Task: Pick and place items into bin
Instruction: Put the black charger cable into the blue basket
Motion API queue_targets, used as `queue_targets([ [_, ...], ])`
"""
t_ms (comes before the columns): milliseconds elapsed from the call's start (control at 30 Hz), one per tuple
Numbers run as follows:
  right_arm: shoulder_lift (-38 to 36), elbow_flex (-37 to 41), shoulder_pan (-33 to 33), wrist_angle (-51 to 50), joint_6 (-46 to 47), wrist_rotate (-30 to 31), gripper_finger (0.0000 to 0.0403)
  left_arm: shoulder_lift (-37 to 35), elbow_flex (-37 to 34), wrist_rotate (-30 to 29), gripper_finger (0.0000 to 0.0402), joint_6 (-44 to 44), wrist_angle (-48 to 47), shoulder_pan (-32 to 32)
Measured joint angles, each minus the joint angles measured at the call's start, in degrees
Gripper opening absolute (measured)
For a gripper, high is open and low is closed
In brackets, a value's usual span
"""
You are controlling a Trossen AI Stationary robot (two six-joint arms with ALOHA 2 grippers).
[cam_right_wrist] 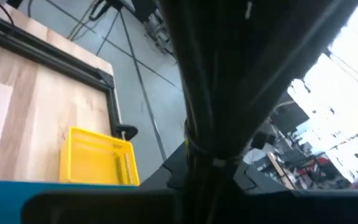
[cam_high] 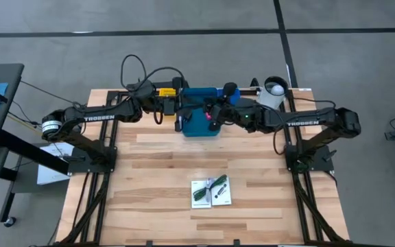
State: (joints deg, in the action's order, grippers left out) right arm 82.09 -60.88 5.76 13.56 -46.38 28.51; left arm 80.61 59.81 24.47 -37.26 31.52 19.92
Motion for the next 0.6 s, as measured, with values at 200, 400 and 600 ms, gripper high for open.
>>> queue_targets([
  [200, -4.24, 0.04, 0.31, -3.92, 0.23, 1.59, 0.0021, -1.52, 0.02, -4.16, 0.0022, 1.95, 0.07, 0.02],
  [400, -8.38, 0.04, 1.93, -6.93, 1.21, 1.55, 0.0023, -5.42, 0.02, -10.59, 0.0073, 3.94, -1.0, 0.01],
  [600, -10.87, 0.04, 11.57, -12.79, 11.7, -6.65, 0.0022, -10.57, 0.0, -15.43, 0.0107, 4.02, -7.67, -0.09],
])
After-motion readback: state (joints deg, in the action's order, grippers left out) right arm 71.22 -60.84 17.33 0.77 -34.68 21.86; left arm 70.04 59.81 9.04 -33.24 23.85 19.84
